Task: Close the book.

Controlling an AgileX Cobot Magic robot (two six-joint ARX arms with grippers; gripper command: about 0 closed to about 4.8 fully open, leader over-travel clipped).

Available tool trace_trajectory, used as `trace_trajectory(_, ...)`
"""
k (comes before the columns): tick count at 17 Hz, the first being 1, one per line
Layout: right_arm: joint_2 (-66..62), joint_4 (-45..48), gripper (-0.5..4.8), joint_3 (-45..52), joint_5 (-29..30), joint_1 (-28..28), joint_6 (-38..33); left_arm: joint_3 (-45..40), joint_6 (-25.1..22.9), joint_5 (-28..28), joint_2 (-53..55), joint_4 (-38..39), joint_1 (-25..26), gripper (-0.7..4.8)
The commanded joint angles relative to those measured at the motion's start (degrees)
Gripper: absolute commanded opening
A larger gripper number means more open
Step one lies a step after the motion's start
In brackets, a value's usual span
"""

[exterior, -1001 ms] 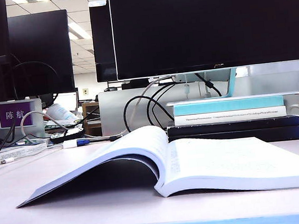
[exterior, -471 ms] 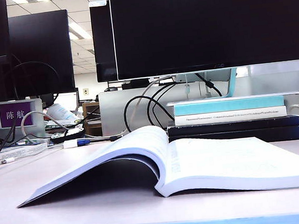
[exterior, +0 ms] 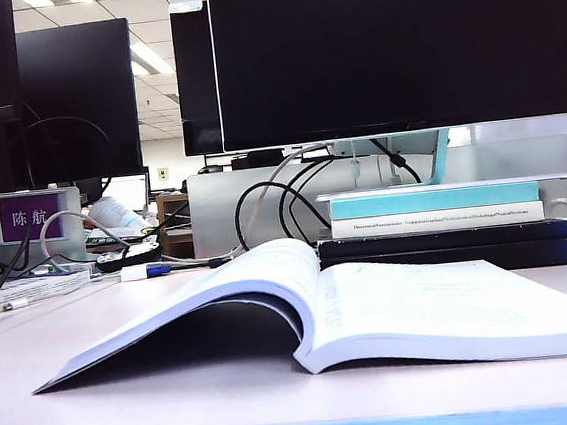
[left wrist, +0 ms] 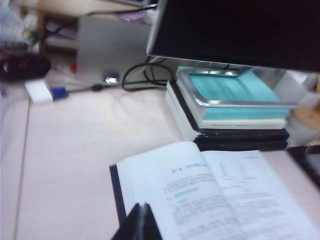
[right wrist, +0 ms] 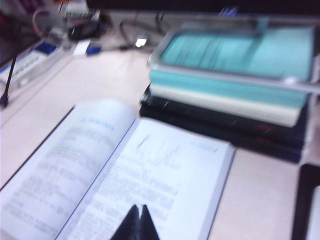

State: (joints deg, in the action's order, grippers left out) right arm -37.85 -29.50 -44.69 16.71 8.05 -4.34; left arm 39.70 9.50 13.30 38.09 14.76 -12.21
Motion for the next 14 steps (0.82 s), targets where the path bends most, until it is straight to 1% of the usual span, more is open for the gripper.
trace_trajectory(1,-2.4,1.3,-0.01,-0.6,3.5,0.0,0.4,0.1,-4.9,-25.1,1.3,-1.4,-14.4,-0.04)
trace_trajectory(2,-3.7,2.4,-0.01,-0.6,9.9,0.0,2.3,0.1,-7.1,-27.3,2.6,-1.7,-20.2,-0.04)
trace_trajectory(3,-4.0,2.7,-0.01,-0.6,12.5,0.1,3.0,0.1,-7.2,-25.3,3.3,-1.5,-21.0,-0.04)
trace_trajectory(4,-4.7,2.7,-0.01,-0.6,15.8,0.5,3.2,0.0,-6.6,-20.2,4.5,0.0,-21.2,-0.04)
trace_trajectory(5,-5.2,2.6,-0.01,-0.6,16.9,0.9,3.2,0.0,-6.1,-17.2,5.4,1.0,-21.1,-0.04)
trace_trajectory(6,-5.7,1.9,-0.01,-0.6,16.9,1.6,4.1,0.0,-6.1,-12.5,6.4,2.7,-21.1,-0.04)
trace_trajectory(7,-5.9,1.2,-0.01,-0.6,16.9,1.9,5.2,0.0,-6.1,-10.4,6.9,3.5,-21.1,-0.04)
trace_trajectory(8,-6.6,0.4,-0.01,-0.6,16.9,2.4,6.9,0.0,-5.9,-6.4,7.9,4.6,-21.1,-0.04)
trace_trajectory(9,-7.0,-0.2,-0.01,-0.6,16.7,2.8,7.7,0.0,-5.8,-4.6,8.6,5.1,-21.1,-0.04)
trace_trajectory(12,-10.9,-1.9,-0.01,-0.5,13.9,3.9,10.2,0.0,-1.7,-2.0,12.7,6.4,-21.1,-0.04)
trace_trajectory(14,-12.7,-1.9,-0.01,-0.5,13.8,4.0,10.7,0.0,0.9,-0.8,14.5,7.1,-21.3,-0.04)
